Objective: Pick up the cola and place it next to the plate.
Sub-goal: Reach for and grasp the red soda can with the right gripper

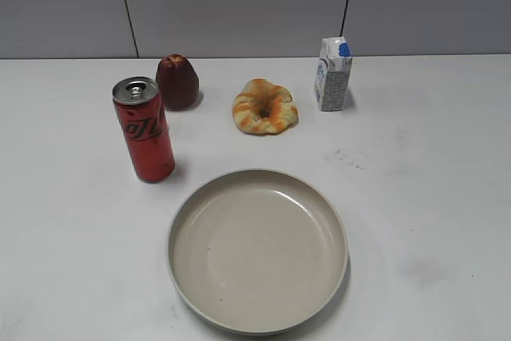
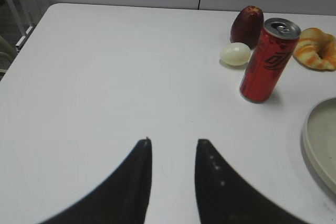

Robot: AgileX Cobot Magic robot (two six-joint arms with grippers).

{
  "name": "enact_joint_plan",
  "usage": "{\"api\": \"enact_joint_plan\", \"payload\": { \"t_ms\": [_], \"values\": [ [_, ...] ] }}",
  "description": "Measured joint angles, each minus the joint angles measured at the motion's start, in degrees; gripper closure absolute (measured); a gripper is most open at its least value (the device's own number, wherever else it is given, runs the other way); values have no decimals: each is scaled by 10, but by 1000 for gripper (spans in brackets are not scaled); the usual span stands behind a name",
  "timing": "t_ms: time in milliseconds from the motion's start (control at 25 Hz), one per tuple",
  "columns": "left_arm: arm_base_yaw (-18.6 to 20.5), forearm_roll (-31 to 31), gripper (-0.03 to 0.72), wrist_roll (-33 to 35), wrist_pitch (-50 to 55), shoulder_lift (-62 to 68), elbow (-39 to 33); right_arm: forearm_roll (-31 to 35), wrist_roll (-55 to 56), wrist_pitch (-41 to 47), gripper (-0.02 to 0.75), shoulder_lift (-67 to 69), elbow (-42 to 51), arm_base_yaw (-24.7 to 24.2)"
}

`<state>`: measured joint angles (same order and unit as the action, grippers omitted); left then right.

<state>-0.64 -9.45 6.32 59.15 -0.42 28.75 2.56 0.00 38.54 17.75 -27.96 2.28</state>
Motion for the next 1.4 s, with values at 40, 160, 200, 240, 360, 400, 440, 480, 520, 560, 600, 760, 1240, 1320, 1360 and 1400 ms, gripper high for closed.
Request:
{"api": "enact_joint_plan", "payload": {
  "t_ms": [40, 160, 200, 240, 360, 400, 440, 480, 520, 560, 600, 760, 1240, 1320, 1360, 1400],
  "values": [
    [0, 0, 461, 0, 0, 0, 0, 14, -9, -18, 174, 29, 0, 0],
    [0, 0, 461, 0, 0, 0, 0, 80, -54, -57, 174, 141, -7, 0],
    [0, 0, 461, 0, 0, 0, 0, 105, -69, -62, 174, 173, -12, 0],
    [0, 0, 461, 0, 0, 0, 0, 137, -89, -64, 174, 212, -21, 0],
    [0, 0, 461, 0, 0, 0, 0, 227, -149, -58, 174, 319, -60, 0],
    [0, 0, 461, 0, 0, 0, 0, 255, -170, -47, 174, 357, -80, 0],
    [0, 0, 461, 0, 0, 0, 0, 282, -185, -32, 174, 387, -101, 0],
    [0, 0, 461, 0, 0, 0, 0, 301, -199, -13, 174, 423, -120, 0],
    [0, 0, 461, 0, 0, 0, 0, 321, -207, 8, 174, 464, -150, 1],
    [0, 0, 461, 0, 0, 0, 0, 330, -211, 27, 174, 492, -171, 4],
    [0, 0, 461, 0, 0, 0, 0, 334, -214, 46, 174, 518, -199, 12],
    [0, 0, 461, 0, 0, 0, 0, 329, -217, 80, 174, 619, -298, 89],
    [0, 0, 461, 0, 0, 0, 0, 94, -90, 84, 174, 875, -649, 388],
    [0, 0, 461, 0, 0, 0, 0, 72, -76, 92, 159, 915, -709, 419],
    [0, 0, 461, 0, 0, 0, 0, 67, -69, 97, 141, 937, -740, 429],
    [0, 0, 461, 0, 0, 0, 0, 63, -67, 102, 121, 955, -769, 439]
  ]
}}
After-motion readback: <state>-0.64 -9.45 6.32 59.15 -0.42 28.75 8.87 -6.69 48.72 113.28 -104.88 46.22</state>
